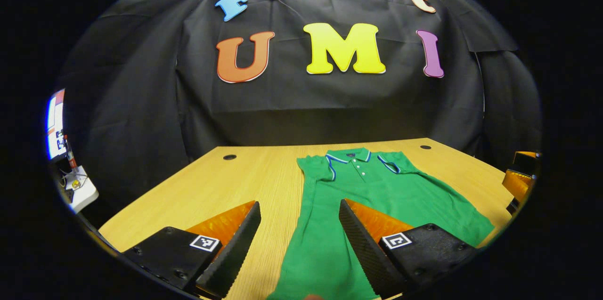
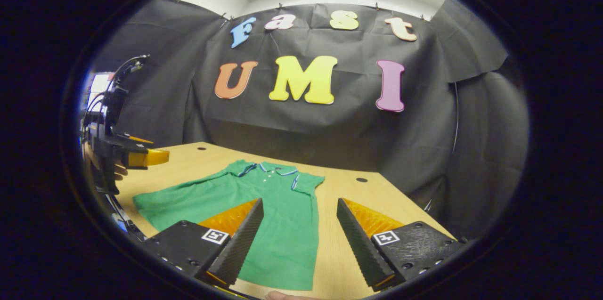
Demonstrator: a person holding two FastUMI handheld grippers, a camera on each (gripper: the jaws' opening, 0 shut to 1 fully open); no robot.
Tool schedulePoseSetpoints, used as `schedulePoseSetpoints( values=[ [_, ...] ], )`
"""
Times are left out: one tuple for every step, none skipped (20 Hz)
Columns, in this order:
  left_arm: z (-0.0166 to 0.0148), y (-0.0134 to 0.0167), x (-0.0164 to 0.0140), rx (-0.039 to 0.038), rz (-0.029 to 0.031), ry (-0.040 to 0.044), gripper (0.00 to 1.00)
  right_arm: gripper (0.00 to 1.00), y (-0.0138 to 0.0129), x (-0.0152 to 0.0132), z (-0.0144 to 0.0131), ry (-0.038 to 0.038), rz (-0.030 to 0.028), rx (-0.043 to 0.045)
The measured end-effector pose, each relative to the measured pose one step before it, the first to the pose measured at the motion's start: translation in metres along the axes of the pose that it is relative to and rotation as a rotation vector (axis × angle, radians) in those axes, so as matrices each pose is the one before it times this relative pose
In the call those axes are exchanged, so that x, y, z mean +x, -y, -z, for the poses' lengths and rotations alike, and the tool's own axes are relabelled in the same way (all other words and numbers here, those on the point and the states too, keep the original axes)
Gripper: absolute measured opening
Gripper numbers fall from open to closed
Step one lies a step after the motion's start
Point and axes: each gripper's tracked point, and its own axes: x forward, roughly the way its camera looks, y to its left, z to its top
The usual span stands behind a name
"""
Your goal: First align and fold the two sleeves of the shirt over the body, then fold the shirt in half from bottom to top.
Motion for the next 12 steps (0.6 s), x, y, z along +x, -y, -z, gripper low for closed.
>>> schedulePoseSetpoints(
  values=[
    [0.01675,-0.00257,-0.00754,-0.00331,-0.00126,-0.02668,1.00,0.95,0.00087,-0.00740,0.01015,-0.00872,0.00588,0.01081],
    [0.01757,-0.00269,-0.00513,-0.00761,-0.00258,-0.02074,1.00,0.95,0.00088,-0.00564,0.01219,-0.01878,0.00616,0.01080],
    [0.01967,-0.00033,-0.00236,-0.00142,0.01008,-0.04269,1.00,0.95,0.00086,-0.00288,0.01503,-0.02408,0.00739,0.01966],
    [0.01797,-0.00289,-0.00144,-0.00799,-0.00483,-0.03370,1.00,0.95,0.00023,-0.00147,0.01687,-0.03741,0.00107,0.02644],
    [0.01475,-0.00481,-0.00160,-0.00537,-0.00335,-0.02977,1.00,0.95,-0.00132,0.00151,0.01408,-0.03609,-0.00500,0.01605],
    [0.00962,-0.00239,-0.00085,-0.00539,0.00238,-0.01823,1.00,0.97,-0.00099,0.00172,0.01365,-0.04169,-0.00636,0.01017],
    [0.00547,-0.00372,-0.00151,-0.00654,-0.00436,-0.00480,1.00,0.95,0.00074,0.00220,0.01010,-0.03142,-0.00378,0.00833],
    [0.00081,-0.00424,0.00013,-0.01023,-0.00813,0.00063,1.00,0.95,0.00203,0.00372,0.00684,-0.02620,0.00290,0.00700],
    [-0.00089,-0.00075,0.00102,-0.00630,-0.00355,0.00538,1.00,0.95,0.00002,0.00325,0.00518,-0.01539,0.00042,0.00298],
    [0.00111,0.00172,0.00140,-0.00227,0.00602,-0.00598,1.00,0.94,-0.00030,0.00324,0.00361,-0.01033,0.00276,-0.00366],
    [0.00047,0.00084,0.00028,0.00267,-0.00038,0.00351,1.00,0.96,0.00202,0.00207,0.00419,-0.00839,0.00972,-0.00925],
    [-0.00121,0.00028,0.00067,0.00400,-0.00177,0.00906,1.00,0.95,0.00320,0.00211,0.00315,-0.00691,0.01529,-0.00793]
  ],
)
